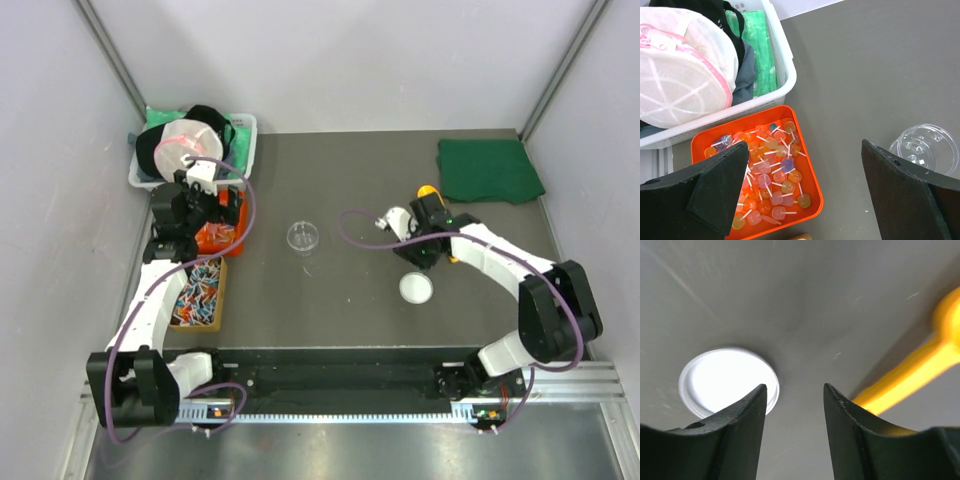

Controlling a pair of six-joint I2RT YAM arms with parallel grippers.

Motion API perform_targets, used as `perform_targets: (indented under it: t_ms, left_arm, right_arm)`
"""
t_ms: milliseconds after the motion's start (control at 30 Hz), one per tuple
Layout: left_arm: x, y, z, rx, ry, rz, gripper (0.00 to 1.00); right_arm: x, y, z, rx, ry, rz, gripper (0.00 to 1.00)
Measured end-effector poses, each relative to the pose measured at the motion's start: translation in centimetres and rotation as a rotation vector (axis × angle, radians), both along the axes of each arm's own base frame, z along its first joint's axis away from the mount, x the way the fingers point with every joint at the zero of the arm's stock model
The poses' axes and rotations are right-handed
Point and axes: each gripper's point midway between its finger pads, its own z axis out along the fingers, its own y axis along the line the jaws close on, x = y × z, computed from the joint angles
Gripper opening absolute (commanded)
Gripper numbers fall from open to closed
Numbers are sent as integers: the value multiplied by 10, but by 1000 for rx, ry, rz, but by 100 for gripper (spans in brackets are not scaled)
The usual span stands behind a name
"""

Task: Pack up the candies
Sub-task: Place the bottle lid at the center of the board, then move the packing bottle to the center of the board.

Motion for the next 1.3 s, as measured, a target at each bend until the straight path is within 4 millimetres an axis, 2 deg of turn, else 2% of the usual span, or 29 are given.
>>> perform_targets:
  t_ms: [133, 200, 267, 367, 533, 700, 800, 1033, 1300]
  left_arm:
    - [0, 3, 1, -17, 4, 15, 99]
    - [1, 6, 3, -27, 2, 27, 99]
    - [2, 8, 6, -38, -1, 38, 99]
    - [3, 16, 12, -55, -8, 67, 99]
    - [8, 38, 18, -71, -11, 138, 98]
    - [7, 61, 14, -81, 9, 203, 99]
    - [5, 68, 11, -81, 19, 223, 99]
    - [0, 71, -2, -75, 41, 232, 99]
    - [-3, 71, -10, -76, 55, 233, 98]
  right_arm:
    - [30, 31, 53, 110, -79, -9, 52]
    - [50, 56, 87, 177, -150, -3, 52]
    - [64, 82, 110, 234, -193, 9, 52]
    - [79, 126, 124, 293, -206, 34, 49]
    - [104, 194, 107, 334, -139, 62, 46]
    - [125, 240, 85, 348, -83, 78, 44]
    - [126, 254, 80, 354, -65, 90, 42]
    - [104, 284, 79, 383, -16, 135, 37]
    - [93, 293, 61, 375, 30, 142, 31]
